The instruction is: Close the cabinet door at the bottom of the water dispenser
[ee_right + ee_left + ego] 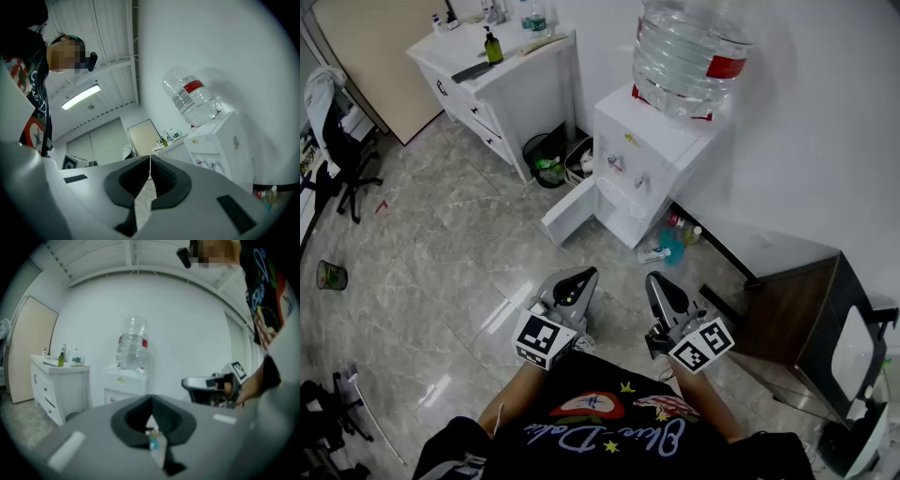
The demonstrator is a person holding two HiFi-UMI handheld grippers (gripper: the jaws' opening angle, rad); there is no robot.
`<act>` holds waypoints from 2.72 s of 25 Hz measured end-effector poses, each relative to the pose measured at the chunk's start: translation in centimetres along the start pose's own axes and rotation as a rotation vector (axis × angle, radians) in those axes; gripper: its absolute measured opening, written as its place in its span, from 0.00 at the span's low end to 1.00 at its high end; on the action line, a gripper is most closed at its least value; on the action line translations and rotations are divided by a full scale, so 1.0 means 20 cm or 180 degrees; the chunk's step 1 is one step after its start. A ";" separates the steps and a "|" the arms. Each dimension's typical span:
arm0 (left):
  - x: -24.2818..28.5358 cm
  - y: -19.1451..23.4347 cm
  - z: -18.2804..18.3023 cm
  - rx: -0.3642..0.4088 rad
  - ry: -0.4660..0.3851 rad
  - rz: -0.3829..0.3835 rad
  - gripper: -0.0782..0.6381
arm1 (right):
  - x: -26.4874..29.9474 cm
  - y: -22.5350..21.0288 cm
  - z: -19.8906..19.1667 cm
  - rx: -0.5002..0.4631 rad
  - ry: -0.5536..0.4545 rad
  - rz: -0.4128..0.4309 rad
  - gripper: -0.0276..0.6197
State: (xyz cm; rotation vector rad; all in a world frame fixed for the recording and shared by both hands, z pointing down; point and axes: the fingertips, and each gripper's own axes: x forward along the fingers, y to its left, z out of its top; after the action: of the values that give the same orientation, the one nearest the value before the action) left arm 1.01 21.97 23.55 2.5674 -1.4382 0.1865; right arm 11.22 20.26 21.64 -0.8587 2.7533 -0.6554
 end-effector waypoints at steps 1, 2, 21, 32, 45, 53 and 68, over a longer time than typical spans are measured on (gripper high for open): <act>0.04 0.11 0.00 -0.0014 0.0009 -0.0021 0.11 | 0.11 -0.05 -0.01 0.0027 0.0029 -0.0073 0.07; 0.07 0.21 0.00 -0.0028 0.0023 -0.0037 0.11 | 0.22 -0.11 -0.03 0.0044 0.0065 -0.0147 0.07; 0.52 1.73 -1.62 -0.0418 0.1431 0.0972 0.11 | 1.12 -0.94 -0.92 0.0423 0.1018 -0.0592 0.07; 0.62 2.09 -2.20 -0.0257 0.2147 0.0892 0.11 | 1.16 -1.20 -1.27 0.0279 0.1193 -0.0818 0.07; 0.70 1.76 -2.29 -0.0108 0.2373 0.0130 0.11 | 1.06 -1.25 -1.28 0.0435 0.1102 -0.1187 0.07; 0.99 1.30 -2.26 -0.0429 0.2258 -0.0505 0.11 | 0.89 -1.32 -1.24 0.0331 0.1114 -0.1394 0.07; 1.51 0.88 -2.15 -0.0613 0.2057 -0.0643 0.11 | 0.70 -1.46 -1.03 0.0549 0.0765 -0.1506 0.07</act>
State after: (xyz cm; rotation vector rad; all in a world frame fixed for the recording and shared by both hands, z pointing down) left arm 1.13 -2.25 73.43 2.1753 -0.9025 0.7266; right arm 8.21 -1.92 52.88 -1.4930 2.6451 -1.1247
